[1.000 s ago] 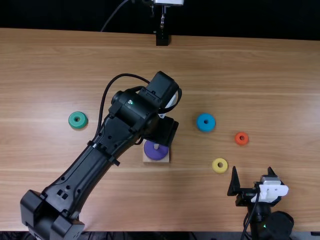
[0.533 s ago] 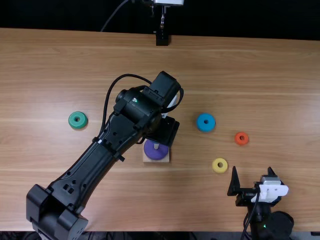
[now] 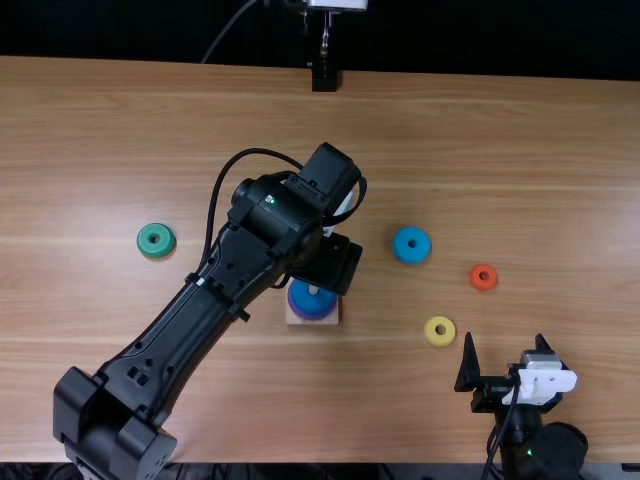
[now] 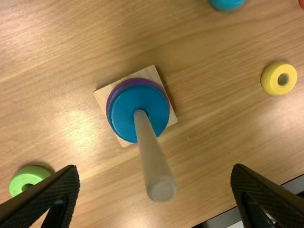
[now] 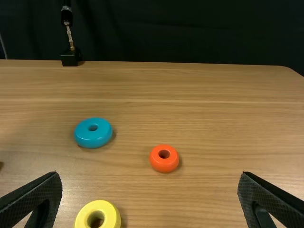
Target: Build the Hanoi tower: stack the rings onto the peg from bottom to top in this color order: purple, dark blue, light blue, dark green, light green, yellow, orange.
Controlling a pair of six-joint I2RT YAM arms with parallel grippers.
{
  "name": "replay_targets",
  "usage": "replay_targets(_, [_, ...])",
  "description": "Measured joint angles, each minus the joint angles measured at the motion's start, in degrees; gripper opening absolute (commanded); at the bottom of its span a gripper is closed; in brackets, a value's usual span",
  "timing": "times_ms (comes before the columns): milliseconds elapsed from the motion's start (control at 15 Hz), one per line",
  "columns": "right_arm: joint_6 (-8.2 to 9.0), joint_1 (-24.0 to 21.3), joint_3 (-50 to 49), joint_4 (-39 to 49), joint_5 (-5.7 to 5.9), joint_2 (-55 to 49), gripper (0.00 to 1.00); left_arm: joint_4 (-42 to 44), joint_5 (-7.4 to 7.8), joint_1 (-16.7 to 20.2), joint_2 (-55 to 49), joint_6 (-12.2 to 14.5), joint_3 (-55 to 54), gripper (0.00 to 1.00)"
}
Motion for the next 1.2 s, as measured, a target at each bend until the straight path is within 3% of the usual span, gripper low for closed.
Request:
replay_targets(200, [0.02, 0.0, 0.0, 0.0, 0.00, 0.0, 1.00, 0.1, 0.15, 0.7, 0.0, 0.0, 0.5, 1.00])
replay_targets(667, [0.00, 0.0, 0.0, 0.0, 0.00, 0.0, 1.00, 11.7, 0.39, 8.9, -3.6, 0.0, 2.0, 1.00])
replay_targets(933, [0.00, 0.0, 0.0, 0.0, 0.00, 0.0, 1.00, 14.3, 3.98, 16.8, -10.8, 0.0, -1.9, 1.00])
replay_targets(1200, [0.00, 0.0, 0.0, 0.0, 0.02, 0.0, 1.00, 27.6, 4.70, 28.0, -23.4, 0.0, -19.6, 1.00])
